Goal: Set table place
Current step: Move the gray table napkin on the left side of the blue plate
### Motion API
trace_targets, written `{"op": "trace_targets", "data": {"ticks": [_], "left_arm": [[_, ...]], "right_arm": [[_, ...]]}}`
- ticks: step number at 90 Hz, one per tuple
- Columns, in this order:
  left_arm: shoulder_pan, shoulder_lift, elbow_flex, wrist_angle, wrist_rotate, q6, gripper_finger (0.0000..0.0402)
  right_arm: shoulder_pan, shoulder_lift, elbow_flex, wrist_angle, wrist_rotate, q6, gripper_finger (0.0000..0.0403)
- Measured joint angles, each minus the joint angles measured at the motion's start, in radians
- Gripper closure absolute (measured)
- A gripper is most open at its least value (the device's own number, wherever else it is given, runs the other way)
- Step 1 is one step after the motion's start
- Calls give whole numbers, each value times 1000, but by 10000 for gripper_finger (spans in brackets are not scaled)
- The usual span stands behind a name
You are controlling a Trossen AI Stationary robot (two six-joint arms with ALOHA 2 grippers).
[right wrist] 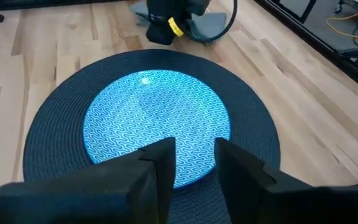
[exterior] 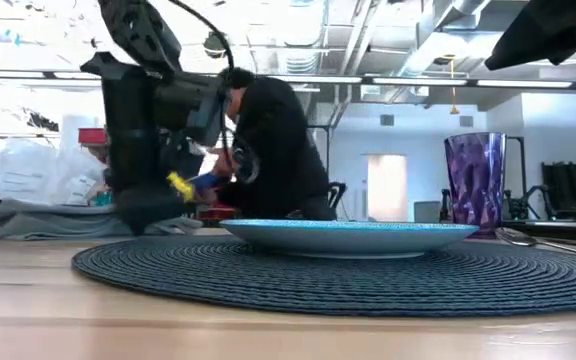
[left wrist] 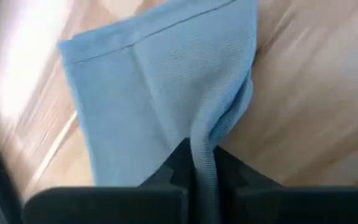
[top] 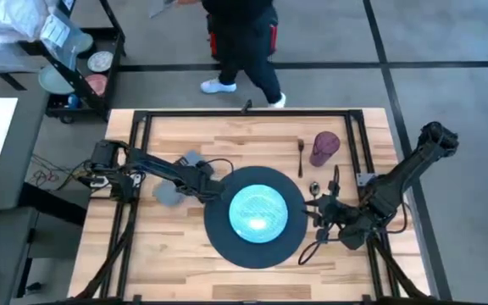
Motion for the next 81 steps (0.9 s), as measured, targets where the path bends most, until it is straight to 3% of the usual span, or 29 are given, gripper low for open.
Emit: {"op": "trace_targets", "data": {"ticks": [37, 56, 81], "left_arm": [[-26, -183, 32, -37, 88, -53, 401], [-93, -292, 32, -34, 103, -173, 401], [-240, -294, 33, -16, 102, -407, 401]], "right_arm": [[0, 0, 0, 0, 0, 0, 327], [0, 0, 0, 1, 1, 0, 327], [0, -1, 0, -4, 2, -19, 327]]}}
